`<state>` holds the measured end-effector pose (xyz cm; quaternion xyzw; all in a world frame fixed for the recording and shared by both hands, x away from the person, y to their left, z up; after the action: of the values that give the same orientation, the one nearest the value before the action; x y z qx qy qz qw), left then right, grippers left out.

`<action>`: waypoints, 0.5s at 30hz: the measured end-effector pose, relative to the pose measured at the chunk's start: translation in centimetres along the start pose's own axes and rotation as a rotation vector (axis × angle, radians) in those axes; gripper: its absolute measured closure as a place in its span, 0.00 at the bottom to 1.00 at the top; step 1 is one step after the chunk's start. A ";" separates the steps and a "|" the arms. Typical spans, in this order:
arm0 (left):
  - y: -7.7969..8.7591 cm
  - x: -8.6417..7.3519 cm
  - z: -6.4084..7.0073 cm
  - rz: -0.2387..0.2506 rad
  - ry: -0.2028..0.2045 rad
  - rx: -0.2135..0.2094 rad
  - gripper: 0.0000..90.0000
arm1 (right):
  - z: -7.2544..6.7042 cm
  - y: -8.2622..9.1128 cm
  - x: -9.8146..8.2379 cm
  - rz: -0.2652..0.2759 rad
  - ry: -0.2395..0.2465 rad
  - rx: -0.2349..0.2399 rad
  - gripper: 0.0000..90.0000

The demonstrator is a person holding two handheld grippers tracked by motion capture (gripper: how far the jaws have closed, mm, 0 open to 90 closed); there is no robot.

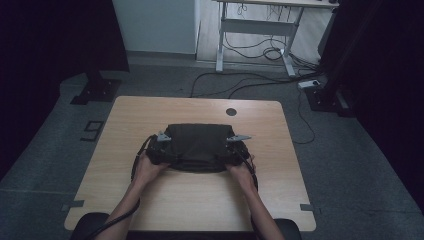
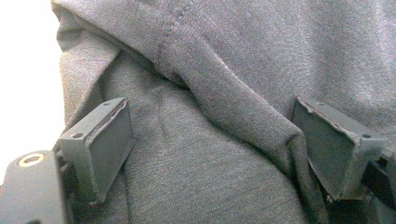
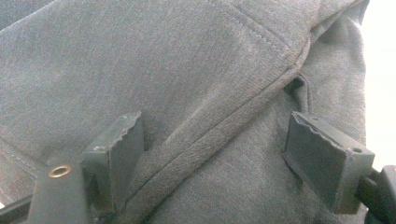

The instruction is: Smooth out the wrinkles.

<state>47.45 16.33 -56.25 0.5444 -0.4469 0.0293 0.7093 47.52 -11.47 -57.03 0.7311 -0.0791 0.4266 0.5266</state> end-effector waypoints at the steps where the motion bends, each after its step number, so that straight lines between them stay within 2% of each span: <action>1: -0.1 0.1 -0.1 0.001 0.006 0.002 0.16 | 0.2 -0.2 0.2 0.003 -0.005 -0.001 0.23; 8: 0.0 0.1 0.0 0.017 0.015 0.011 0.16 | 0.4 -0.3 0.5 0.011 -0.010 0.005 0.25; 13: 0.8 0.3 -0.1 0.030 0.027 -0.018 0.15 | 0.0 0.4 0.7 0.015 0.012 0.015 0.28; 15: 1.4 0.4 -0.1 0.035 0.025 -0.016 0.14 | -0.1 0.7 0.9 0.016 0.014 0.028 0.27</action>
<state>47.02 16.79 -55.00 0.5305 -0.4474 0.0450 0.7185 47.61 -11.38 -55.94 0.7347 -0.0752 0.4369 0.5135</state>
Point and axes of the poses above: each handheld gripper's, and its own axes: y roughly backward along the jaws, x roughly out of its top, z roughly to its right, the point moved 4 cm from there along -y, roughly forward along the jaws, and after that the axes turned 3 degrees about -z, right-handed, at the moved point
